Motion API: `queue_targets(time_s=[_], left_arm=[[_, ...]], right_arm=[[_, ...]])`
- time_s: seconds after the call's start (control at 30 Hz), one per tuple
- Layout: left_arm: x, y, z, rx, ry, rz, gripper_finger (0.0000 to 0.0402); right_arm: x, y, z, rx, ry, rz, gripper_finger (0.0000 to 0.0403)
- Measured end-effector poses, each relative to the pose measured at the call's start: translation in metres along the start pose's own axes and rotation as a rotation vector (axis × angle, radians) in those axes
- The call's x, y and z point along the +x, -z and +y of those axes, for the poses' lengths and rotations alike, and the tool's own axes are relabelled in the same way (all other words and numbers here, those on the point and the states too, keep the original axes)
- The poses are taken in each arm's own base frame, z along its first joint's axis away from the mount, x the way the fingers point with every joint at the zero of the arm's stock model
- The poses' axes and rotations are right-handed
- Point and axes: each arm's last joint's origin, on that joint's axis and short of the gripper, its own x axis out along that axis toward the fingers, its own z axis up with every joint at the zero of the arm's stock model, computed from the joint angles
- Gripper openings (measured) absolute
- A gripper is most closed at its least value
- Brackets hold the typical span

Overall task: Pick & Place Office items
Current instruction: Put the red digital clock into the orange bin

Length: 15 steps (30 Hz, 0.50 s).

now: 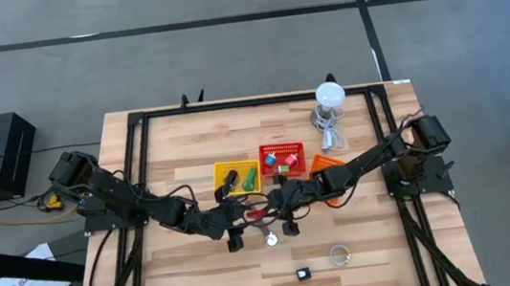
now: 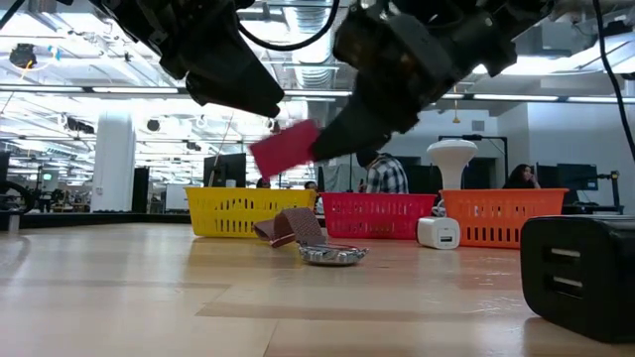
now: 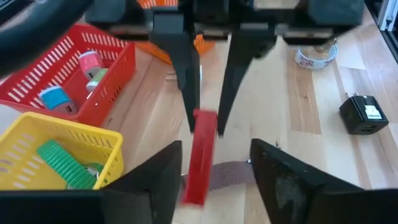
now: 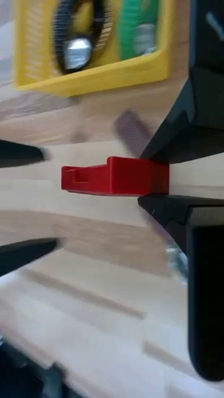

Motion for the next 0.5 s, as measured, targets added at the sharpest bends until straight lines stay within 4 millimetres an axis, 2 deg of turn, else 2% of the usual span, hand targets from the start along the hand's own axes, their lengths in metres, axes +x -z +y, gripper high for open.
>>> queue_targets(time_s=[0.17, 0.37, 0.5], left_arm=[[0.0, 0.0, 0.0, 0.0, 0.0, 0.0, 0.0215], [0.0, 0.0, 0.0, 0.0, 0.0, 0.0, 0.0223], [0.0, 0.0, 0.0, 0.0, 0.0, 0.001, 0.0218]], right_arm=[[-0.028, -0.002, -0.001, 0.006, 0.044, 0.102, 0.0067], [-0.086, 0.005, -0.004, 0.058, 0.254, 0.301, 0.0067], [-0.119, 0.017, -0.007, 0.199, 0.333, 0.458, 0.0067]])
